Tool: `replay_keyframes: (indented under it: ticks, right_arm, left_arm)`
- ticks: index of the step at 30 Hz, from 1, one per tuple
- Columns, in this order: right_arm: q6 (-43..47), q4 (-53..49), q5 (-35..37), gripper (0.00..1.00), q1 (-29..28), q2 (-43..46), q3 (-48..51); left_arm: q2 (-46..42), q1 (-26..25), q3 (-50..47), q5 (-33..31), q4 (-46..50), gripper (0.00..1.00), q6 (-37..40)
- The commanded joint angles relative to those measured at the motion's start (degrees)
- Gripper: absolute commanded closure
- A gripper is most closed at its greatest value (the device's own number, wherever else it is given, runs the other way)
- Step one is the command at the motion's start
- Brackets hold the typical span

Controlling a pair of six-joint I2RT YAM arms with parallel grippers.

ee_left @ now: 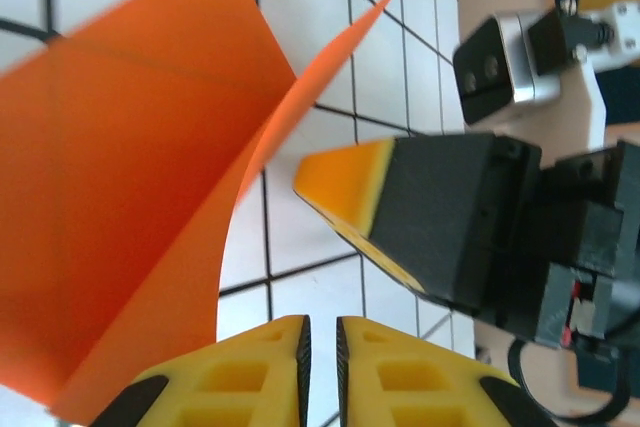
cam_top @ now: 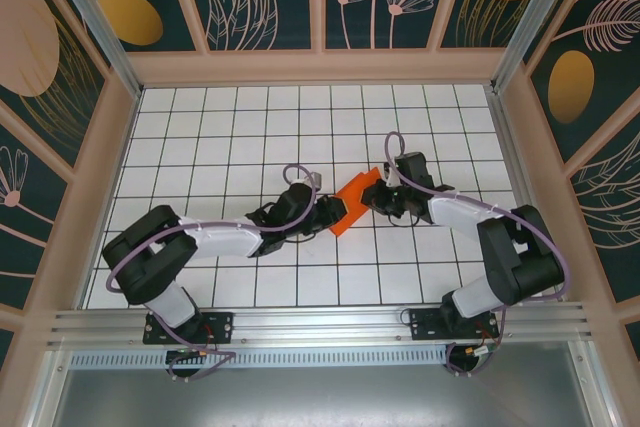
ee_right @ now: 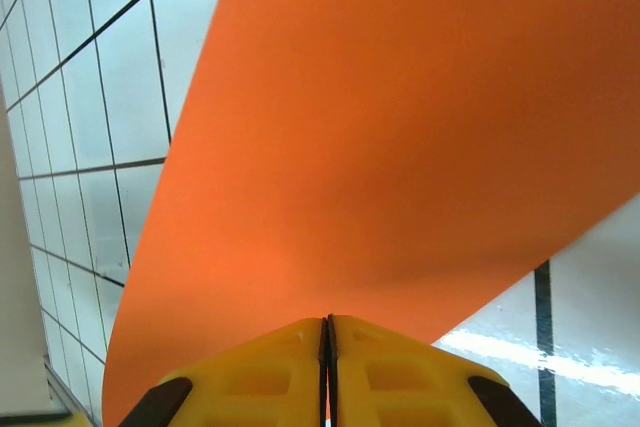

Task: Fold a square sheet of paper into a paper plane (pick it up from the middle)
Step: Rotate the paper at the center of the table.

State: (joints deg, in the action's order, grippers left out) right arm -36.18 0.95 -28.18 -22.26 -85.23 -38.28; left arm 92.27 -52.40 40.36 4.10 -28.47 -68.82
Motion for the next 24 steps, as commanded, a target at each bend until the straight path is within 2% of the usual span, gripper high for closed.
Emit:
replay_keyframes:
  ticks: [1, 11, 18, 24]
  right_arm:
    - [2.4, 0.3, -1.9, 0.87, 0.1, -1.6, 0.0]
    - [-0.9, -0.7, 0.3, 0.84, -2.2, -7.5, -2.3]
    - [-5.4, -0.3, 3.8, 0.84, -5.3, -12.4, -4.9]
    - [-12.3, 4.3, 3.7, 0.84, -7.6, -14.6, -6.1]
  left_arm:
    - [-4.6, 0.2, -0.2, -7.5, 4.6, 0.75, 1.3]
    - [-8.5, 0.2, 0.9, -11.8, 10.5, 0.69, 4.7]
    - [-8.4, 0.1, -1.0, -10.8, 8.7, 0.69, 5.7]
    - [-5.8, 0.4, -1.7, -9.5, 6.5, 0.71, 5.1]
